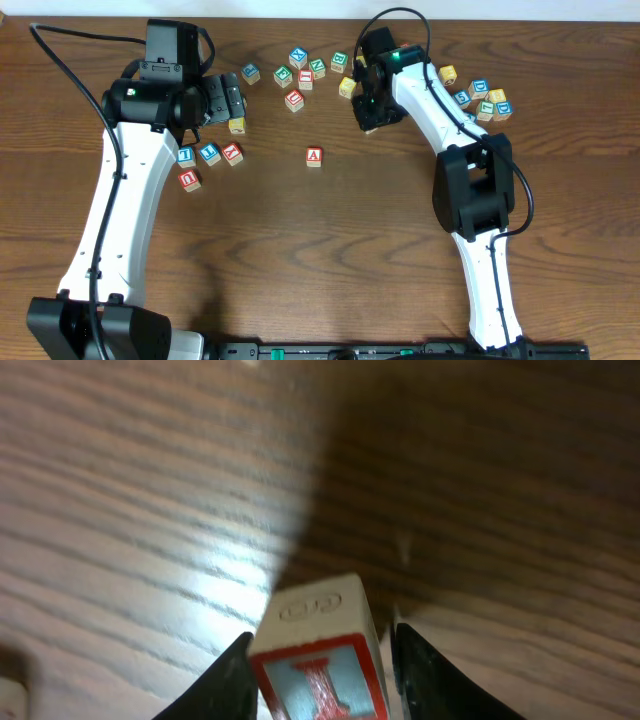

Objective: Spell out AI2
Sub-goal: 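Lift the red I block and carry it toward the A block, then lower the red I block beside the A block with the right gripper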

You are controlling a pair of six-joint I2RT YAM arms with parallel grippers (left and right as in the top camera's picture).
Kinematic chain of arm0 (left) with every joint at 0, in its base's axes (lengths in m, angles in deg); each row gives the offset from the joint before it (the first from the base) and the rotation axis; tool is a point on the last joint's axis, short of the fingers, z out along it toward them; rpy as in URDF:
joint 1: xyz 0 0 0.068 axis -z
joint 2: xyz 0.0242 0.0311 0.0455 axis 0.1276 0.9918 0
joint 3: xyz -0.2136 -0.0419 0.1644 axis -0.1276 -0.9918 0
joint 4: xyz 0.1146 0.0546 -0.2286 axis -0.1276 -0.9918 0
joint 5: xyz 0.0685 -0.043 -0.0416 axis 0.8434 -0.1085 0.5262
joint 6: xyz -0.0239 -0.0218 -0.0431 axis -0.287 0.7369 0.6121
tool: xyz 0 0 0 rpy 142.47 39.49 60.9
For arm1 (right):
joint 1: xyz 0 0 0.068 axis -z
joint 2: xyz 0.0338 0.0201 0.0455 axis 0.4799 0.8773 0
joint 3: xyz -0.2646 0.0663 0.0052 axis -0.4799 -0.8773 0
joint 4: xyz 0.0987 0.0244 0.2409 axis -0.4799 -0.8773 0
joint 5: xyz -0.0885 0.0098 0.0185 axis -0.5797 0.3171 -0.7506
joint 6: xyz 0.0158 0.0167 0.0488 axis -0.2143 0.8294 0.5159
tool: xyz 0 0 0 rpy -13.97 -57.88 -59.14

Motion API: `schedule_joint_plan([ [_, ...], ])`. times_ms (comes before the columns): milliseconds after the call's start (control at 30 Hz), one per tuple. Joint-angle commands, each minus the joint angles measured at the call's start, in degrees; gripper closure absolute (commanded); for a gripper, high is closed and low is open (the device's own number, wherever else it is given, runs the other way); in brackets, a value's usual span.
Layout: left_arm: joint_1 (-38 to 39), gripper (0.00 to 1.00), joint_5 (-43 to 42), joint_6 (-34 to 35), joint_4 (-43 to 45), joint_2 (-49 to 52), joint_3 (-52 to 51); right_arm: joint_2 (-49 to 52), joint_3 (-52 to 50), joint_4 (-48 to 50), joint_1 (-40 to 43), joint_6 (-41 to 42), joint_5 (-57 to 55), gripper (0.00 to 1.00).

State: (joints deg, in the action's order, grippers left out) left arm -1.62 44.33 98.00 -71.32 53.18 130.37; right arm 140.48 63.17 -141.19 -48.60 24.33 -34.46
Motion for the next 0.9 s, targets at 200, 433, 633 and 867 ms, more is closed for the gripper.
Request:
schedule_joint_plan([
  [200, -0.1, 0.02, 0.7, -0.5, -0.2, -0.8, 0.5, -1.8, -0.3, 0.3, -2.8, 15.9, -8.6, 0.63],
  [433, -0.1, 0.03, 0.7, -0.5, -0.2, -0.8, 0.5, -1.8, -0.3, 0.6, -5.2, 19.2, -12.7, 0.66],
  [633, -0.1, 0.02, 0.7, -0.5, -0.2, -0.8, 0.5, -1.8, -0.3, 0.5, -5.9, 19.2, -13.1, 0.71],
  [867, -0.1, 0.02, 0.7, -0.5, -0.2, -0.8, 0.5, -1.9, -0.3, 0.4, -5.8, 19.2, -13.1, 0.77],
])
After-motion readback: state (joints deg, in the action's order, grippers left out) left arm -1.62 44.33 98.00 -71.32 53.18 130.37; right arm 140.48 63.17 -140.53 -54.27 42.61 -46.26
